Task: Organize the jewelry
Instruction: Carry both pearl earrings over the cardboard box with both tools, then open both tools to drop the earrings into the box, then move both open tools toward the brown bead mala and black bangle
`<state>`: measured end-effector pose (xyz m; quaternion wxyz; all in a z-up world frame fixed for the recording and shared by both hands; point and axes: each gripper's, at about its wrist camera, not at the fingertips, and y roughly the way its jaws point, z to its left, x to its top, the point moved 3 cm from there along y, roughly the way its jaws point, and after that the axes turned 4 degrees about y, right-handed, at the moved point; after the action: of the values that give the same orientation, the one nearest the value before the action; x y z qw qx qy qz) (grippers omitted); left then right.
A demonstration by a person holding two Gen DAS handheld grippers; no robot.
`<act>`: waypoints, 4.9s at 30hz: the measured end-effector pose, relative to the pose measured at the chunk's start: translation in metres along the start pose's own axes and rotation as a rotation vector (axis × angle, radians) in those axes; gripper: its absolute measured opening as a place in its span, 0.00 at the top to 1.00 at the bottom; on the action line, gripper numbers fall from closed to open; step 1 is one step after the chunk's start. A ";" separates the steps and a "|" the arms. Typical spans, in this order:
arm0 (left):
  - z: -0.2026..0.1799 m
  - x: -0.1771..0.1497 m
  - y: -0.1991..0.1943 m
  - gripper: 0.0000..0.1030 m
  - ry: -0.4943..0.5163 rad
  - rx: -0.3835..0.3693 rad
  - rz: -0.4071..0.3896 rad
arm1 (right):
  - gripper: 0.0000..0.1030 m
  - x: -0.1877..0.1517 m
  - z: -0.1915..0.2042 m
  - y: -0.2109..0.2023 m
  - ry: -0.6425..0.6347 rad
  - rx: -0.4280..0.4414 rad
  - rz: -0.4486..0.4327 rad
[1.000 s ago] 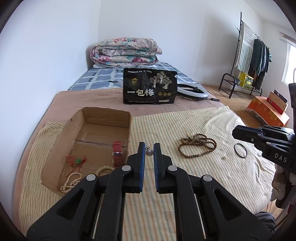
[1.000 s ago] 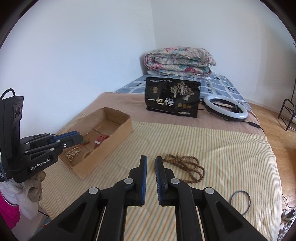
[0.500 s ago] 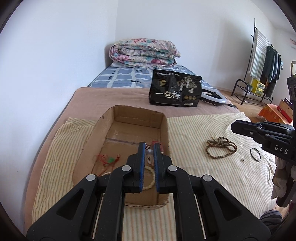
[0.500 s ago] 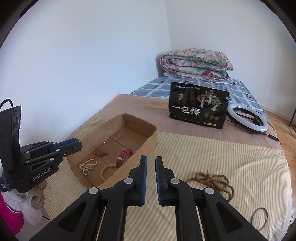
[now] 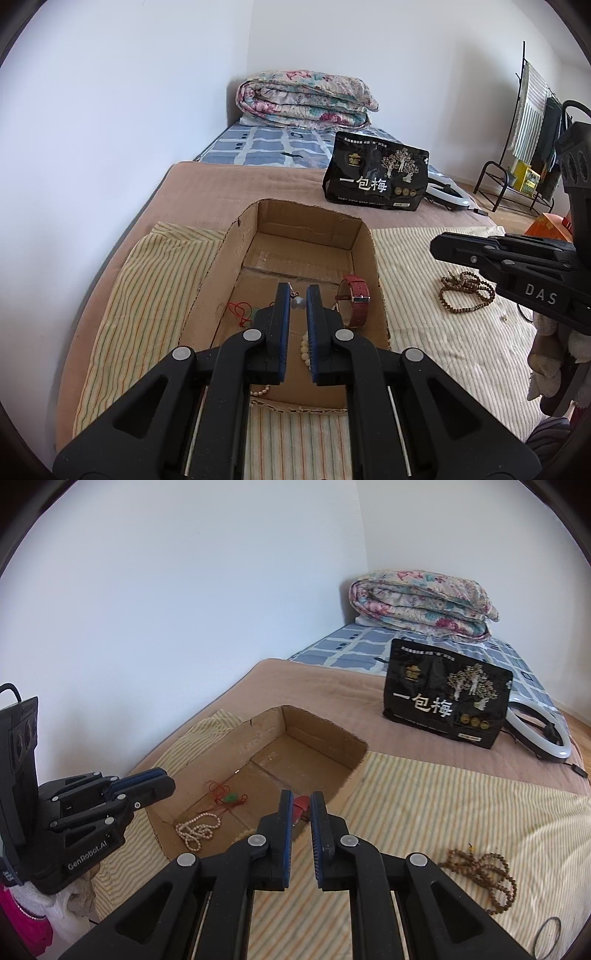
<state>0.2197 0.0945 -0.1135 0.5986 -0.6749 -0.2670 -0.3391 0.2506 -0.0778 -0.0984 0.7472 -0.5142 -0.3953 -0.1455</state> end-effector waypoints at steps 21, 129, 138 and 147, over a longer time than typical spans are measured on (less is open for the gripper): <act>0.015 -0.007 0.014 0.93 -0.006 0.010 0.023 | 0.71 0.010 0.021 0.046 0.009 0.035 0.026; -0.208 0.005 0.048 0.26 0.186 -0.191 0.072 | 0.00 -0.111 -0.282 -0.180 0.359 -0.438 -0.106; -0.223 -0.006 0.071 0.26 0.198 -0.189 0.113 | 0.00 -0.138 -0.317 -0.173 0.424 -0.471 -0.063; -0.225 -0.013 0.087 0.26 0.185 -0.187 0.137 | 0.00 -0.160 -0.335 -0.163 0.466 -0.478 -0.022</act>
<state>0.2472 -0.1394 -0.1661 0.5770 -0.7100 -0.1312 -0.3817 0.1935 -0.4740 -0.1636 0.6741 -0.6234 -0.1741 -0.3559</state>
